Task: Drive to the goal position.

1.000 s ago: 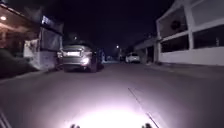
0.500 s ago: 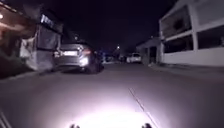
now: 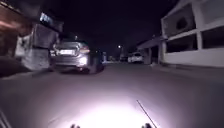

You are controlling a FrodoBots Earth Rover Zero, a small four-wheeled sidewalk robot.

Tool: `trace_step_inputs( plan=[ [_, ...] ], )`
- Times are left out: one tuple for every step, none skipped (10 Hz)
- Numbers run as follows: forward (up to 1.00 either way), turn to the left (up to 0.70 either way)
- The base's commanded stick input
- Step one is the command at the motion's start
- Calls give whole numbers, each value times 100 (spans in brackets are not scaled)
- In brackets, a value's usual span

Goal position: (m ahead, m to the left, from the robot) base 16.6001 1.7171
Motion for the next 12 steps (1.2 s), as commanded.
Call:
trace_step_inputs(
  plan=[
    [70, -34],
    [70, 0],
    [70, 0],
    [70, 0],
    [70, 0],
    [70, 0],
    [70, 0],
    [70, 0],
    [70, 0],
    [70, 0],
    [70, 0],
    [70, 0]
  ],
)
